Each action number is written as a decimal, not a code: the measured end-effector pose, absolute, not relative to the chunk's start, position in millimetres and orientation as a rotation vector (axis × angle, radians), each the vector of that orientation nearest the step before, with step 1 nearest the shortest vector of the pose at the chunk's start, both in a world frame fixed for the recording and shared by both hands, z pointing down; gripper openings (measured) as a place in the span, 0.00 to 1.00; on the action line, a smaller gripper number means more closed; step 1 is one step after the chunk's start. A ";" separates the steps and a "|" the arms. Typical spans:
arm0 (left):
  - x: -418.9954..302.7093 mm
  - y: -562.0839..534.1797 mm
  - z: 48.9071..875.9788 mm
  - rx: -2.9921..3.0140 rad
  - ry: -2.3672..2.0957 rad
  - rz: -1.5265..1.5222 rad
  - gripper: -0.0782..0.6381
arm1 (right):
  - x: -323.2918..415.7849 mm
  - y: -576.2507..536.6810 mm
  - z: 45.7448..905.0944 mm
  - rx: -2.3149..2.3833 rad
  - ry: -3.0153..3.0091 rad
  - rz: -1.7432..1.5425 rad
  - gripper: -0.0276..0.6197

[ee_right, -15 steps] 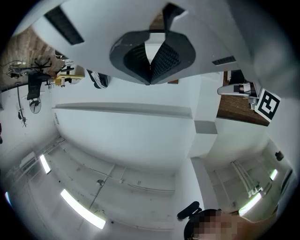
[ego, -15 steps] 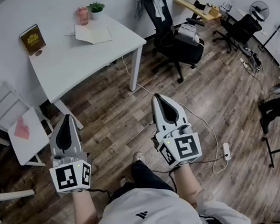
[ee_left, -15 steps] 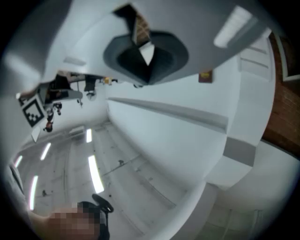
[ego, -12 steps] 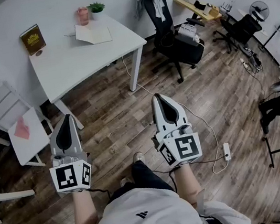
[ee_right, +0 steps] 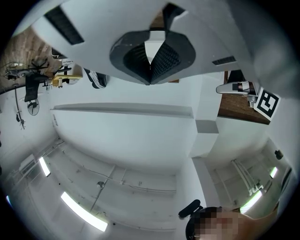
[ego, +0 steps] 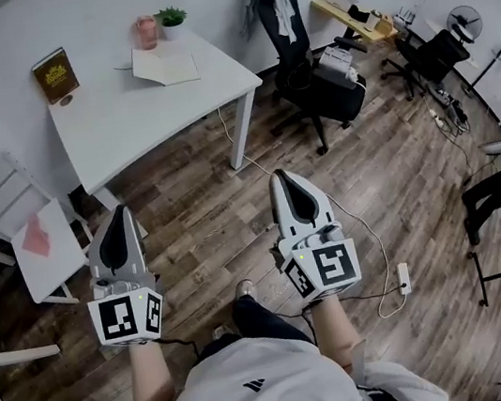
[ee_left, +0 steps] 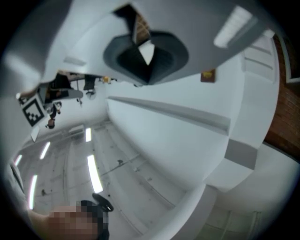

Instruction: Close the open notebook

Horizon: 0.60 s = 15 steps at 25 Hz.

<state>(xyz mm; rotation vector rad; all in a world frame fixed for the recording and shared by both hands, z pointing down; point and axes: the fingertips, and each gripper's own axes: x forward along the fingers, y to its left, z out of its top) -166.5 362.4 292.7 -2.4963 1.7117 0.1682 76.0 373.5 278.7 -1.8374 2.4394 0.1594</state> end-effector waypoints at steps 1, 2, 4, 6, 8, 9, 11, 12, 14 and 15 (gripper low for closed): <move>-165.5 357.0 292.5 -2.492 1.715 0.173 0.12 | 78.1 367.6 277.6 -1.835 2.428 0.160 0.03; -164.5 351.1 292.2 -2.487 1.719 0.179 0.12 | 80.4 360.9 276.5 -1.834 2.419 0.165 0.03; -161.0 338.6 291.4 -2.478 1.730 0.194 0.12 | 85.5 346.4 275.0 -1.829 2.417 0.186 0.03; -155.4 326.4 289.8 -2.470 1.732 0.204 0.12 | 90.9 331.9 273.9 -1.817 2.425 0.196 0.03; -149.1 313.9 287.5 -2.460 1.728 0.204 0.12 | 96.2 317.0 271.7 -1.800 2.430 0.195 0.03; -145.6 307.4 286.2 -2.456 1.725 0.203 0.12 | 98.7 309.1 270.5 -1.792 2.433 0.197 0.03; -138.1 293.9 283.8 -2.447 1.723 0.204 0.12 | 104.0 292.3 268.7 -1.776 2.444 0.203 0.03; -134.3 287.1 282.7 -2.443 1.724 0.206 0.12 | 106.8 283.7 268.1 -1.768 2.451 0.206 0.03; -127.2 274.2 280.5 -2.430 1.734 0.204 0.12 | 112.4 267.6 266.9 -1.747 2.464 0.208 0.03; -123.6 268.6 279.3 -2.421 1.740 0.201 0.12 | 115.2 260.7 266.3 -1.735 2.471 0.210 0.03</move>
